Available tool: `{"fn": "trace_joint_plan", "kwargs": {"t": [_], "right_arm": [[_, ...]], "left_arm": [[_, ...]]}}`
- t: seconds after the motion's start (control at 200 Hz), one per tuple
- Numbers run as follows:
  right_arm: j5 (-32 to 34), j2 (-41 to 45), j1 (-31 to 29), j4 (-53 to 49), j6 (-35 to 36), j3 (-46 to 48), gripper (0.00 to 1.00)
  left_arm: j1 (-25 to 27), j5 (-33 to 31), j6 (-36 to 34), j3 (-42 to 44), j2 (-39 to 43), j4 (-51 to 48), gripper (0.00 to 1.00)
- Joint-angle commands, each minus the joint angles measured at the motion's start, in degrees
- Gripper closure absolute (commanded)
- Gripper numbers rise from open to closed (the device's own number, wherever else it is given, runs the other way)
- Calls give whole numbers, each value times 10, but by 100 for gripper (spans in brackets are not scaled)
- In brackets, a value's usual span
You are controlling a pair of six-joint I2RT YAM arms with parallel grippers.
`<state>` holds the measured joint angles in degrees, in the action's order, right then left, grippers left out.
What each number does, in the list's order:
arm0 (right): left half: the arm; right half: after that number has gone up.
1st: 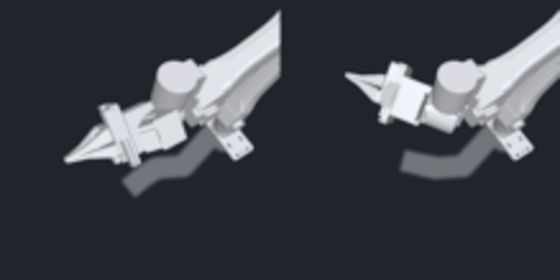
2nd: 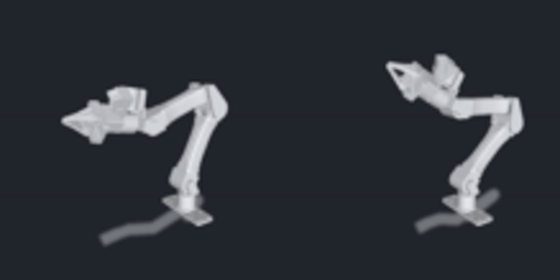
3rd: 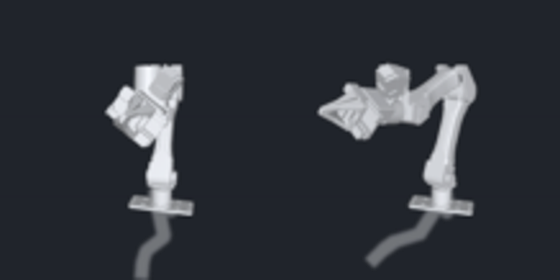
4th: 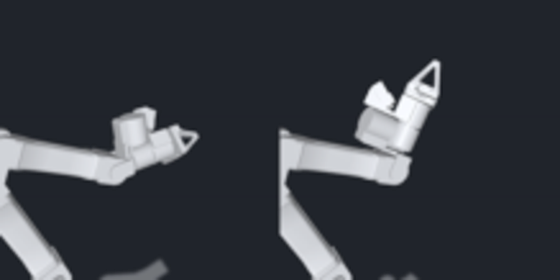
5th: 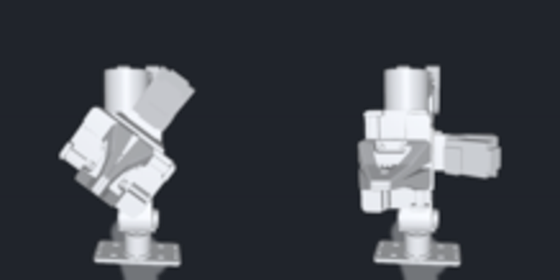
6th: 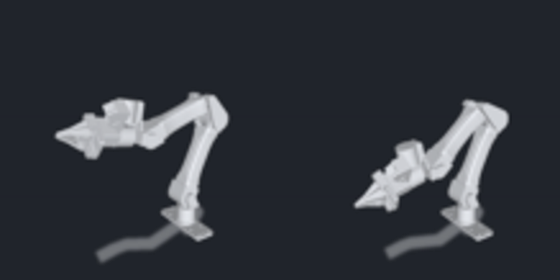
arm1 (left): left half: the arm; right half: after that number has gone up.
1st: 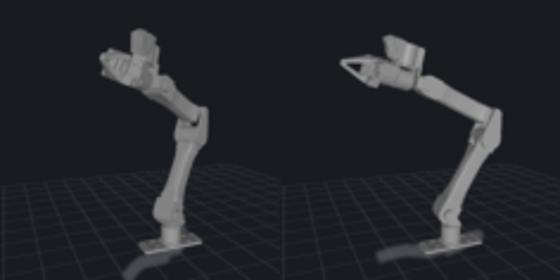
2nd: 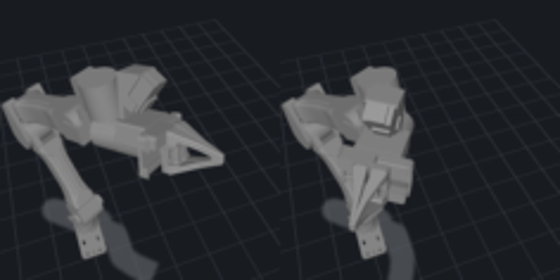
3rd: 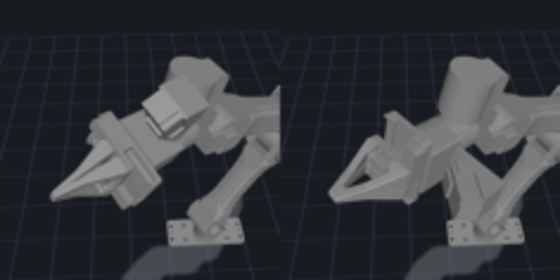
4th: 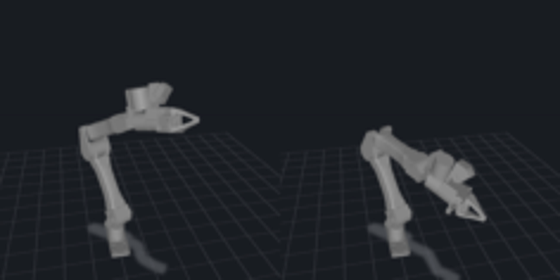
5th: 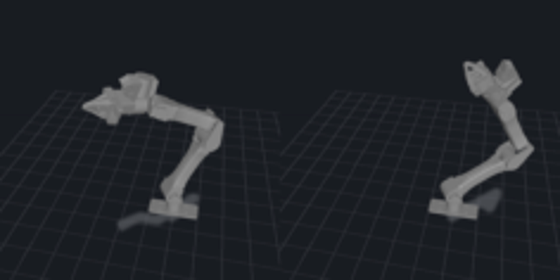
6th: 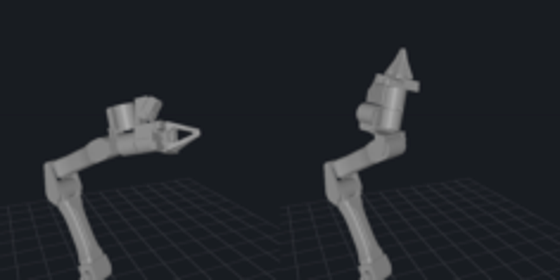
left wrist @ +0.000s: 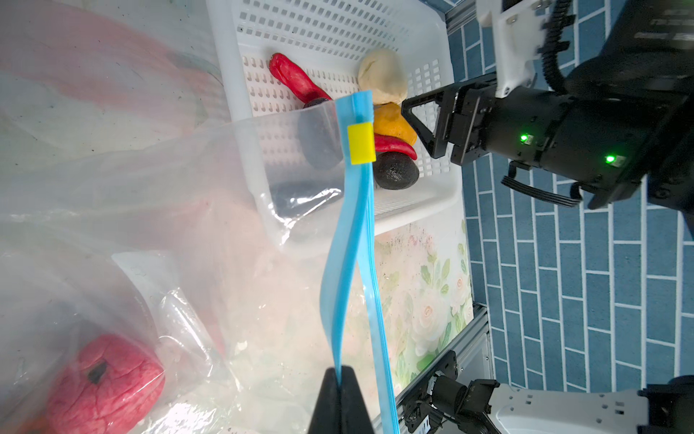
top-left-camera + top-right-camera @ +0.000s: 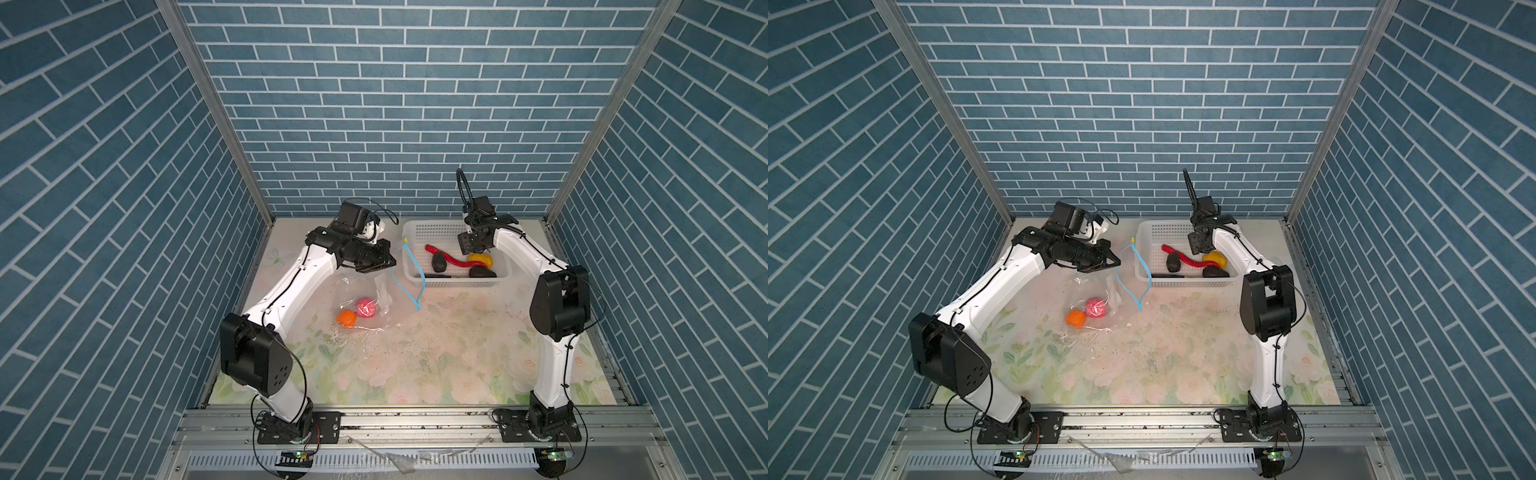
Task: Place the food in the zip-top bag and seal the zipper
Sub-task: 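Lower the right gripper and close it on the cream pear in the basket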
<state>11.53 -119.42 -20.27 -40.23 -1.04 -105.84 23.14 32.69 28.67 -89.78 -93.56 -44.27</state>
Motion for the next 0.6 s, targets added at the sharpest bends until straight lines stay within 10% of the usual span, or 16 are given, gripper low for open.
{"fn": "trace_joint_plan", "kwargs": {"t": [0.0,0.595], "right_arm": [[-3,-23,9,-14,42,-45,26],[23,-183,31,-33,127,-182,13]], "left_arm": [[2,3,-5,-14,-7,-7,100],[2,4,-11,-21,-18,-15,100]]}}
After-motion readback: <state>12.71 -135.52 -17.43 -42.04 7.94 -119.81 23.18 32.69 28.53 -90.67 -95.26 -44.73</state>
